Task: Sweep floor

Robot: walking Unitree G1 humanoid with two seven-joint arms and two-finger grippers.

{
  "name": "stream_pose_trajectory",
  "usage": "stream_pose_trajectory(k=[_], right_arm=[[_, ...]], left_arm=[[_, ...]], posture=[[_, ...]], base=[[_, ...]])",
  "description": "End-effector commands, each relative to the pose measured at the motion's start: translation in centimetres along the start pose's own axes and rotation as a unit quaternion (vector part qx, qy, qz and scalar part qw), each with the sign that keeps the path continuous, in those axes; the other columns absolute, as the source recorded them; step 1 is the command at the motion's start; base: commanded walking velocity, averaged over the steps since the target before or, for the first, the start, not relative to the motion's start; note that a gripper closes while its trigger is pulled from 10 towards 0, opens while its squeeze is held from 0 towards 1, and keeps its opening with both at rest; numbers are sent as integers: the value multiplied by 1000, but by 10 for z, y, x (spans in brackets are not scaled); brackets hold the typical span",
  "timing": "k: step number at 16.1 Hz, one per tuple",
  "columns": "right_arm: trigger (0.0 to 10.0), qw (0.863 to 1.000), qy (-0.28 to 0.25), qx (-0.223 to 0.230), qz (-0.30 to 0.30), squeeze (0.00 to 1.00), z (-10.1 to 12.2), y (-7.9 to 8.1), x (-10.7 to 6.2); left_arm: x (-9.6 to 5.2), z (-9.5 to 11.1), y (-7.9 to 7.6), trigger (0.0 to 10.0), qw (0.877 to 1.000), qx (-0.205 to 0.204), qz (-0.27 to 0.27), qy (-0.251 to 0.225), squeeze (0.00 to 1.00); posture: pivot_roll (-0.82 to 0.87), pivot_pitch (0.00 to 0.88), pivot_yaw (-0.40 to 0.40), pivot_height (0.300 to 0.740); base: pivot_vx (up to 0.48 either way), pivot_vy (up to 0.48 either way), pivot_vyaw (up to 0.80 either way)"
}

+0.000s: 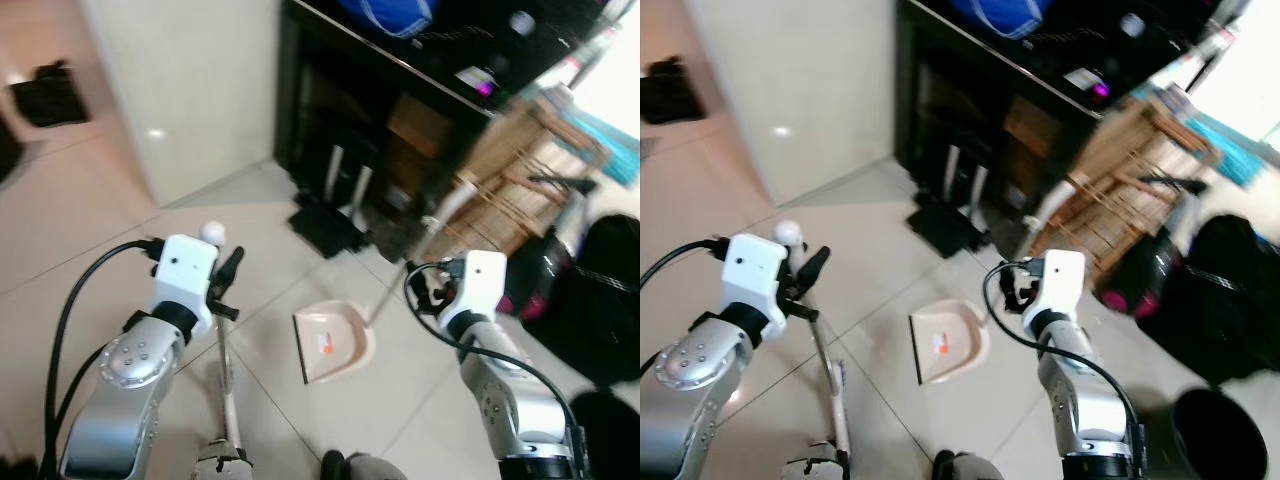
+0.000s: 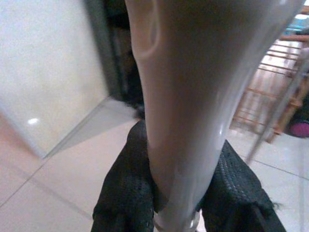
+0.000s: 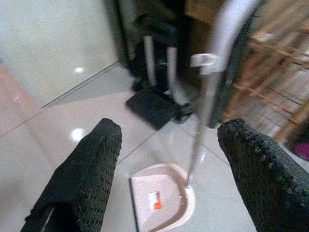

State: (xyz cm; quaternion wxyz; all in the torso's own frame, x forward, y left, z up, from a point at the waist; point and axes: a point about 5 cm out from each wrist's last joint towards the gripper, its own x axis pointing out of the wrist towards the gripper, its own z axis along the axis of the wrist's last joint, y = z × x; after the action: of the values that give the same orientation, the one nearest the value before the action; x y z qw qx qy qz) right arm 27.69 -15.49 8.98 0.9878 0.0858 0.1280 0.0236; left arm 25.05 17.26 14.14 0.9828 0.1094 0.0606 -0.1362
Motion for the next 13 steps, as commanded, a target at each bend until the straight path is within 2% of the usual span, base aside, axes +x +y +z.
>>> stream_pose_trajectory(k=[1, 4, 13], right_arm=[[10000, 1000, -13, 2, -22, 0, 5, -10, -2], [10000, 999, -9, 11, -33, 0, 4, -14, -5], [10000, 998, 10, 21, -50, 0, -2, -12, -12]], left_arm=[[2, 3, -4, 10000, 1000, 6, -14, -8, 0], [6, 10, -9, 10000, 999, 25, -39, -24, 0], [11, 2, -13, 10000, 999, 11, -25, -18, 0]], posture=[[145, 124, -125, 740], [148, 109, -123, 740], [141, 110, -113, 740]], base=[[0, 0, -800], [0, 0, -800], [0, 0, -800]])
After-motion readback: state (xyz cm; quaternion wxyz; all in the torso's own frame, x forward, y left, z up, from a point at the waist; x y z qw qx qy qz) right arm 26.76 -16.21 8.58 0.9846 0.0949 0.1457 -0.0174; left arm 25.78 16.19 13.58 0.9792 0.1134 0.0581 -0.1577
